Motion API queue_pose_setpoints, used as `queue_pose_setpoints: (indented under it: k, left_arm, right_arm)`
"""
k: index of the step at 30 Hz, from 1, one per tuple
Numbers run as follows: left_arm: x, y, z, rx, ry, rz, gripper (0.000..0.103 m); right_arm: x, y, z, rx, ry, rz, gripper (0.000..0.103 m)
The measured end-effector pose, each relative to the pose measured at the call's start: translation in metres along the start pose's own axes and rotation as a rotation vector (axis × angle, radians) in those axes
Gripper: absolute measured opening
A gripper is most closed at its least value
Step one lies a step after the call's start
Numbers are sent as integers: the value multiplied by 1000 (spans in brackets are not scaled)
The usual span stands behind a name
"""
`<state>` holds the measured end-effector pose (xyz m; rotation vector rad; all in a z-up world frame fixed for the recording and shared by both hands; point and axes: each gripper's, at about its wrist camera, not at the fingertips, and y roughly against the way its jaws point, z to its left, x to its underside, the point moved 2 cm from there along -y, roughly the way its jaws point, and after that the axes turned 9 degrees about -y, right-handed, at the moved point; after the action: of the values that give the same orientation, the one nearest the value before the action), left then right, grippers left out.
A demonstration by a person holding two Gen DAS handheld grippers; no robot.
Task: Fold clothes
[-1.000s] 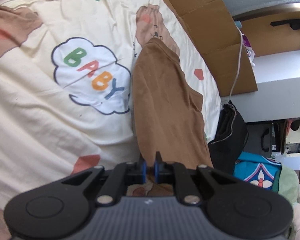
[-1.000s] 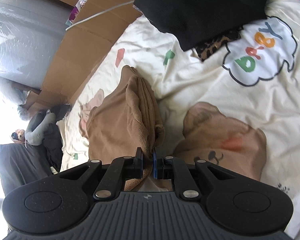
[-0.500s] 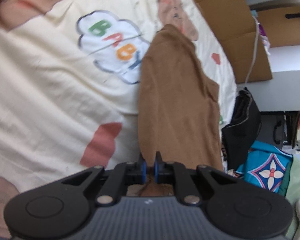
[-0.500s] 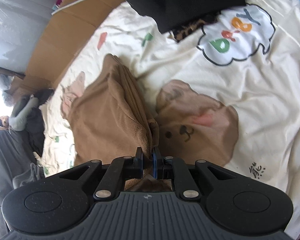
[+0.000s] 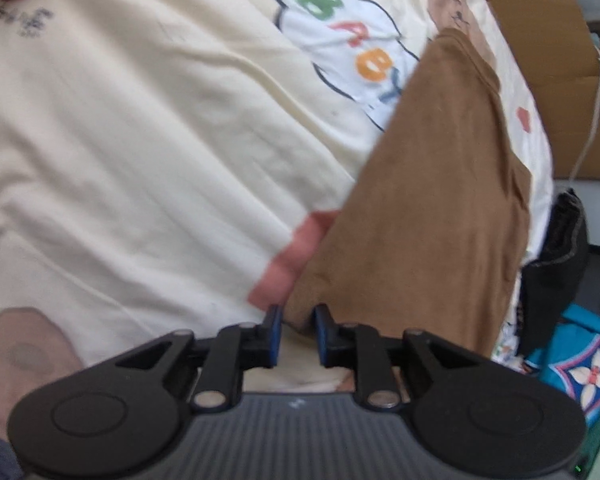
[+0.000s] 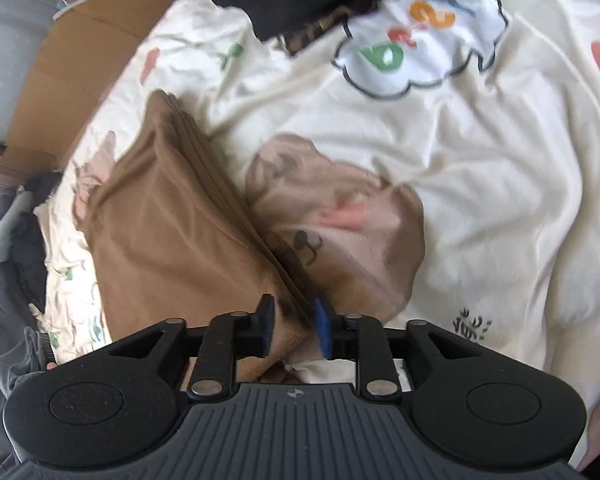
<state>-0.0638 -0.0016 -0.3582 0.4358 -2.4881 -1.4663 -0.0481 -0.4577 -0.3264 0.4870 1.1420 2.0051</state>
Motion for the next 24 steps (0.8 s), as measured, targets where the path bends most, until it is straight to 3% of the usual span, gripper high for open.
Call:
queue_pose_setpoints:
  k: [2, 10, 15, 20, 22, 24]
  left_arm:
    - [-6, 8, -2, -2, -5, -19, 18]
    - [-36, 30, -28, 8, -79, -68, 24]
    - [-56, 22, -47, 4, -116, -92, 25]
    - [-85, 10, -60, 26, -129, -106, 25]
    - [-96, 4, -64, 69, -134, -105, 25]
    - [-103, 2, -69, 56, -156, -105, 25]
  right_arm:
    - [-5, 6, 3, -10, 12, -18, 35]
    - [-19, 13, 24, -26, 72, -52, 36]
    - [-31, 8, 38, -49, 90, -74, 43]
    - [-43, -8, 57, -64, 131, -85, 43]
    - [-50, -11, 64, -83, 125, -82, 43]
    - [-56, -13, 70, -99, 128, -82, 44]
